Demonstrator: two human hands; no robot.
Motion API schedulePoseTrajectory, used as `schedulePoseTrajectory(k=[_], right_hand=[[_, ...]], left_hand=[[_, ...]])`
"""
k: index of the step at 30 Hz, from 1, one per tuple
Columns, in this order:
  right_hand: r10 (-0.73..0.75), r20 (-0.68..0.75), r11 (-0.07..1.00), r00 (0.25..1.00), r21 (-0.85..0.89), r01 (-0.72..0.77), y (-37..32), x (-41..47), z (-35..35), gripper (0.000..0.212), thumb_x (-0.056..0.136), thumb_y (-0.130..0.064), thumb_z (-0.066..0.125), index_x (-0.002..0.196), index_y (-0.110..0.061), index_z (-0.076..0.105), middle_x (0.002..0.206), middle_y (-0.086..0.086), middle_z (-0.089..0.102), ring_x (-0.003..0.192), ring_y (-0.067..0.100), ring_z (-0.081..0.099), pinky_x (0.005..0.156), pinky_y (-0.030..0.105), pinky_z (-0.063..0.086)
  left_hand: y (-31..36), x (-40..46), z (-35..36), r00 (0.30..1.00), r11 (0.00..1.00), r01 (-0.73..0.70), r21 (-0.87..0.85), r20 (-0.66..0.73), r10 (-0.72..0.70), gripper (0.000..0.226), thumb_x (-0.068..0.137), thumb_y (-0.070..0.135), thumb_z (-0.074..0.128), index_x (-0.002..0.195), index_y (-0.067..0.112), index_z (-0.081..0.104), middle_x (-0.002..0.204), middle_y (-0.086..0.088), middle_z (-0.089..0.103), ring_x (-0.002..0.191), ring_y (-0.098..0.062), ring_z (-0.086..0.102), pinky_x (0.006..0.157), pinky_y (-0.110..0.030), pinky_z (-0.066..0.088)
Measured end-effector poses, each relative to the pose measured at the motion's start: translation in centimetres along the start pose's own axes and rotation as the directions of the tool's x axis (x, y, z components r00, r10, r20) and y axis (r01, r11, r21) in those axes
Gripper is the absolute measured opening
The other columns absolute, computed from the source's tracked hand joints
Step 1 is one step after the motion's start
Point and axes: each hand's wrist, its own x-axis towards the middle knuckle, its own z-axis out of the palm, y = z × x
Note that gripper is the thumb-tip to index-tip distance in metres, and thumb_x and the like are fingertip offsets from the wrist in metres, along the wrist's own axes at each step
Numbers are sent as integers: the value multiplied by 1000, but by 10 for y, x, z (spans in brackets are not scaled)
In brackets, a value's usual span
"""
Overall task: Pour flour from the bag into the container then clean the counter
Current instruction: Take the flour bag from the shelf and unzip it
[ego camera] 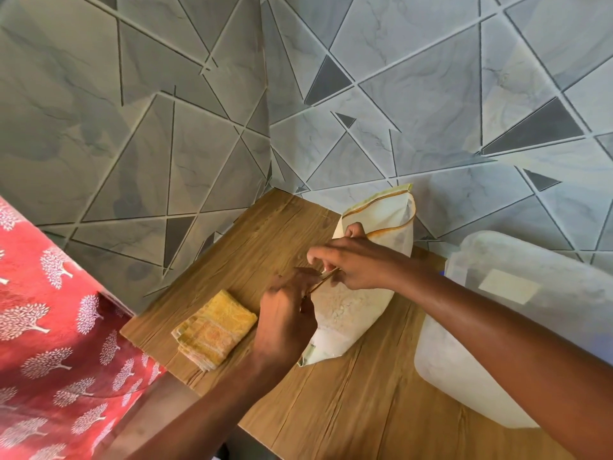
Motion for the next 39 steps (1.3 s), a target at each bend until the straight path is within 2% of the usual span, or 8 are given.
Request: schedulePoseTrajectory(k=[5,12,14,16,19,26,33,39], right_hand=[[-49,54,997,997,-61,53,13,5,9,21,91,-18,69,108,-30,76,105,-14,62,110,13,53,98,41,19],[-98,-91,989,991,-120,87,36,8,10,21,85,-12,64,96,-21,80,89,-7,74,88,20,68,107,41,15],[-115,-91,991,989,-73,109,40,11,9,23,83,-10,61,95,-18,80,87,-5,75,83,24,69,103,42,36],[-102,-66,995,993,-11,102,37,14,5,22,85,-7,62,98,-17,78,87,-3,74,81,28,68,74,42,54],[-58,-100,997,993,35,62,35,19,-2,21,88,-6,62,98,-16,78,84,0,71,77,27,67,57,38,52],[75,-227,995,971,84,-57,47,34,-22,17,84,-11,53,83,-8,70,76,2,64,72,31,63,55,35,47],[191,-393,977,900,163,-136,63,45,-63,29,86,-26,51,88,-7,74,80,7,72,77,30,68,60,43,54],[249,-577,962,778,239,-131,62,57,-119,33,90,-17,71,65,-11,51,57,1,48,54,15,41,52,32,41]], left_hand=[[-6,-5,-1,986,961,99,-258,-102,-129,41,73,-12,74,96,19,59,85,15,66,67,-17,61,57,-36,51],[-37,-9,5,960,766,255,-590,56,-276,25,88,16,77,108,13,62,102,0,68,95,-25,66,81,-40,57],[-63,-21,19,907,711,419,-565,219,-360,18,90,20,73,107,19,66,106,-1,70,103,-27,67,86,-46,57],[-98,-39,41,808,704,581,-408,398,-435,27,80,25,71,106,29,69,106,4,72,108,-27,67,91,-55,55],[-141,-63,74,695,728,650,-220,559,-452,42,74,32,68,114,45,67,105,12,74,104,-18,69,95,-60,53],[-133,-50,84,785,721,592,-361,459,-415,50,86,15,78,133,22,64,120,8,72,111,-12,67,96,-38,56],[-129,-6,70,738,416,628,-658,332,-588,36,88,3,72,120,18,73,119,-3,76,112,-20,69,93,-37,56],[-123,49,32,685,50,435,-899,294,-666,33,93,5,65,126,3,62,120,-18,71,98,-19,73,84,-34,63]])
